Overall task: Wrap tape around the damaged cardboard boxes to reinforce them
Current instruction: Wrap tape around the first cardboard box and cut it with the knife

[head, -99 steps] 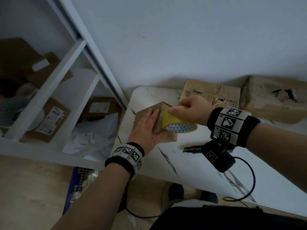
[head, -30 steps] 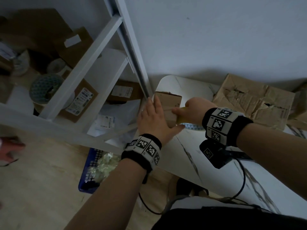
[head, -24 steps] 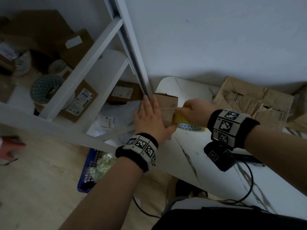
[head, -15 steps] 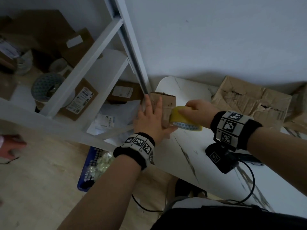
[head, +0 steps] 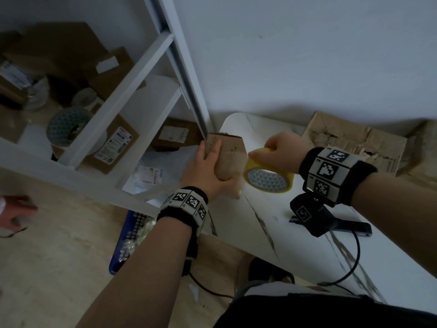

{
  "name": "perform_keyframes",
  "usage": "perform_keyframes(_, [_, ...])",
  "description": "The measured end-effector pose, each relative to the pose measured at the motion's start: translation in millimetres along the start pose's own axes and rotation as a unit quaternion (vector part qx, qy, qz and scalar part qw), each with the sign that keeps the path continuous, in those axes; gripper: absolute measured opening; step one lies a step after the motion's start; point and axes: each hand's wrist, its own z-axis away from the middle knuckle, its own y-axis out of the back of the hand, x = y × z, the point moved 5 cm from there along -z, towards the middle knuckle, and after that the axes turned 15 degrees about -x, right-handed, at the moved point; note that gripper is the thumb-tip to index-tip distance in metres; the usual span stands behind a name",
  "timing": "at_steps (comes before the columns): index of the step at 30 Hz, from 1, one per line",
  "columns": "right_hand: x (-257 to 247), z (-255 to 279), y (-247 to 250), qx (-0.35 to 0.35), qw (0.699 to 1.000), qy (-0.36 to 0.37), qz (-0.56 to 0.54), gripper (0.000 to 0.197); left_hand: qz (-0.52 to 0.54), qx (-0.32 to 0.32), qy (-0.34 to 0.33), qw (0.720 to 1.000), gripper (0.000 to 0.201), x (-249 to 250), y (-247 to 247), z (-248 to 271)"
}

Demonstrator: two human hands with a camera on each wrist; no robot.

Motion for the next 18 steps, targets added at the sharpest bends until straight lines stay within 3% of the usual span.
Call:
perform_keyframes(6, [30.8, 2.9, -13.5, -0.043, 0.994, -0.081, 0.056, 0.059, 0.016, 0.005, -0.007, 1.000, 0.105, 0.8, -1.6, 1.9])
perform_keyframes(11, [26.9, -1.0, -7.1, -0.008, 0.999, -0.035, 0.020, 0.054, 0.141, 0.014, -0.026, 0.990, 0.099, -4.8, 0.4, 8.0])
perform_keyframes(18, [19.0, -1.4, -11.7, -0.019, 0.999, -0.037, -0.035, 0.045, 0.224, 0.035, -0.007, 0.974, 0.095, -21.9, -6.3, 16.6])
